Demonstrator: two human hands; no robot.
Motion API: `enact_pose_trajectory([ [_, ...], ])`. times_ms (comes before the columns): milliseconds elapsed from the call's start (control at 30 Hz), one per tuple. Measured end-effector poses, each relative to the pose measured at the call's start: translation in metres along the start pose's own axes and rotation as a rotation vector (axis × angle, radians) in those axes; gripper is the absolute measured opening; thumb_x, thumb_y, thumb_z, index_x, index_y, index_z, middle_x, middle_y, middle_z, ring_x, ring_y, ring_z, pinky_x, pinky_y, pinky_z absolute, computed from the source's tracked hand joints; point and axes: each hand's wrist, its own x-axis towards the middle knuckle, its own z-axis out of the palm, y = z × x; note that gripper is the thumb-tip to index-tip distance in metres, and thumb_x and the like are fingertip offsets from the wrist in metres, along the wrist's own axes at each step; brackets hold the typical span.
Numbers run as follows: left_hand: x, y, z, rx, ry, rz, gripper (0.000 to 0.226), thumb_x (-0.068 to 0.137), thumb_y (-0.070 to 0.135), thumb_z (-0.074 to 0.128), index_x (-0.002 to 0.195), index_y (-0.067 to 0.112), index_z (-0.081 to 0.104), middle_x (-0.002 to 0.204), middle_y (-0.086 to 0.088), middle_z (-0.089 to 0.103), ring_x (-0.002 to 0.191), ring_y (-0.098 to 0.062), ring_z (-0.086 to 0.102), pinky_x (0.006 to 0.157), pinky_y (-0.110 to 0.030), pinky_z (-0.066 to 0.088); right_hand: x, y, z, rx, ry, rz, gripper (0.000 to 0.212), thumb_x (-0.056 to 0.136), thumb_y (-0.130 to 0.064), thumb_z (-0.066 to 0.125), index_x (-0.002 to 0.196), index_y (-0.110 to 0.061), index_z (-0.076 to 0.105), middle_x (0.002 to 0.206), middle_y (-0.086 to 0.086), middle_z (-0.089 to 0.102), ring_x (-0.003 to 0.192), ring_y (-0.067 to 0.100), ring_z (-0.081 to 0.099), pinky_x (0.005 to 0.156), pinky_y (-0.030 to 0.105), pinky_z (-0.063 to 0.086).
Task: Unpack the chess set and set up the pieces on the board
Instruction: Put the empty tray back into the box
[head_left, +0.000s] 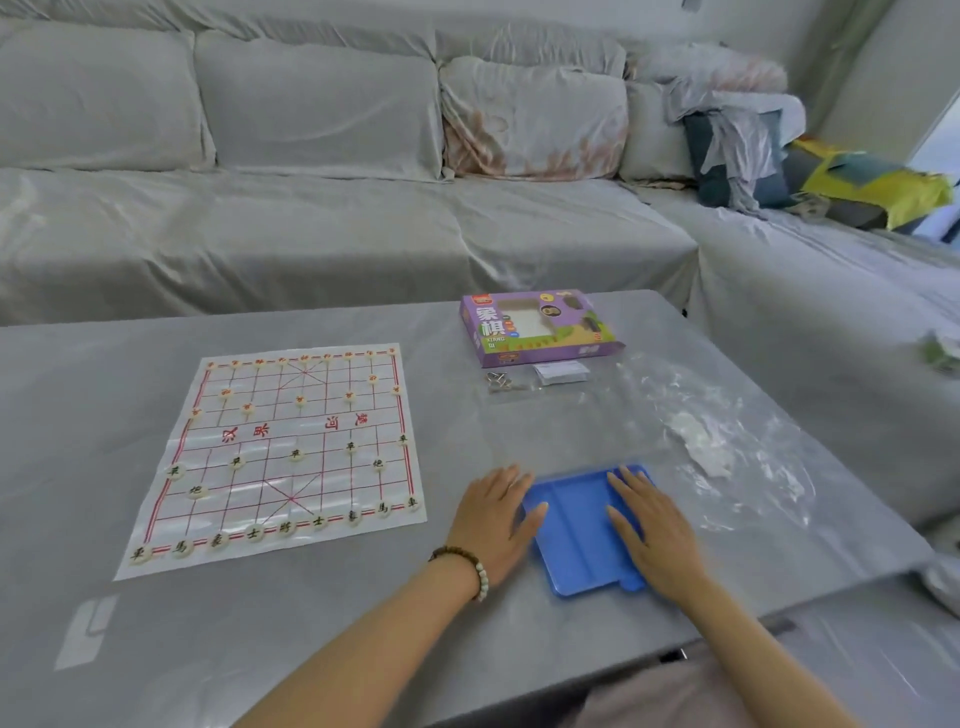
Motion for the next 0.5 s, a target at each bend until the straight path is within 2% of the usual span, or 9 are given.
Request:
enact_pose_trajectory([
  [33, -0.002, 0.003, 0.005, 0.018, -0.015, 0.014, 0.103, 0.064, 0.077, -0.015, 0.148, 0.025, 0.014, 0.156, 0.004, 0.007, 0.144, -0.014, 0.001, 0.114, -0.029, -0.002, -0.004, -0.002, 0.003, -0.012, 0.011, -0.004, 0.05, 0.097, -0.041, 0.041, 0.143, -0.024, 0.034, 0.15, -0.013, 0.023, 0.142, 0.009, 0.018, 0.117, 0.028, 0.015],
  [100, -0.004, 0.006, 0.009, 0.093, -0.041, 0.035, 0.104, 0.06, 0.078, -0.016, 0.148, 0.028, 0.008, 0.157, 0.005, 0.0, 0.144, -0.015, -0.006, 0.114, -0.031, -0.008, -0.009, -0.011, 0.004, 0.027, 0.032, -0.018, 0.046, 0.099, -0.04, 0.036, 0.143, -0.026, 0.035, 0.149, -0.016, 0.024, 0.141, 0.004, 0.015, 0.116, 0.023, 0.011],
  [200, -0.01, 0.002, 0.014, 0.226, -0.072, 0.053, 0.084, 0.074, 0.075, 0.001, 0.147, 0.034, 0.001, 0.155, 0.009, -0.01, 0.143, -0.016, -0.012, 0.113, -0.035, -0.012, -0.014, -0.025, -0.006, 0.296, -0.002, 0.043, 0.038, 0.1, -0.031, 0.036, 0.137, -0.026, 0.045, 0.142, -0.02, 0.032, 0.137, -0.002, 0.02, 0.111, 0.015, 0.013],
  [267, -0.014, -0.002, 0.016, 0.258, -0.083, 0.044, 0.073, 0.085, 0.07, 0.019, 0.146, 0.036, -0.001, 0.155, 0.011, -0.013, 0.143, -0.016, -0.011, 0.116, -0.038, -0.008, -0.02, -0.03, -0.015, 0.517, -0.03, 0.121, 0.033, 0.097, -0.034, 0.042, 0.128, -0.031, 0.052, 0.136, -0.022, 0.039, 0.135, 0.0, 0.029, 0.109, 0.017, 0.021],
  [300, -0.014, -0.004, 0.016, 0.275, -0.075, 0.044, 0.074, 0.085, 0.072, 0.02, 0.147, 0.036, -0.001, 0.155, 0.011, -0.012, 0.143, -0.016, -0.01, 0.116, -0.039, -0.006, -0.024, -0.03, -0.018, 0.554, -0.036, 0.125, 0.029, 0.093, -0.037, 0.049, 0.121, -0.034, 0.056, 0.136, -0.022, 0.042, 0.134, 0.0, 0.033, 0.109, 0.019, 0.025],
  [400, -0.015, -0.002, 0.014, 0.325, -0.037, 0.064, 0.101, 0.061, 0.086, -0.009, 0.147, 0.036, 0.003, 0.156, 0.01, -0.007, 0.144, -0.016, -0.008, 0.117, -0.04, -0.005, -0.042, -0.027, -0.021, 0.442, -0.091, 0.05, 0.036, 0.075, -0.044, 0.072, 0.109, -0.039, 0.063, 0.133, -0.024, 0.047, 0.131, -0.009, 0.031, 0.107, 0.02, 0.028],
  [500, -0.016, -0.001, 0.013, 0.322, -0.025, 0.055, 0.119, 0.045, 0.085, -0.029, 0.147, 0.034, 0.004, 0.156, 0.009, -0.007, 0.143, -0.016, -0.009, 0.117, -0.04, -0.005, -0.053, -0.018, -0.019, 0.358, -0.027, -0.013, 0.041, 0.066, -0.04, 0.081, 0.105, -0.037, 0.065, 0.131, -0.022, 0.048, 0.131, -0.003, 0.034, 0.108, 0.022, 0.028],
])
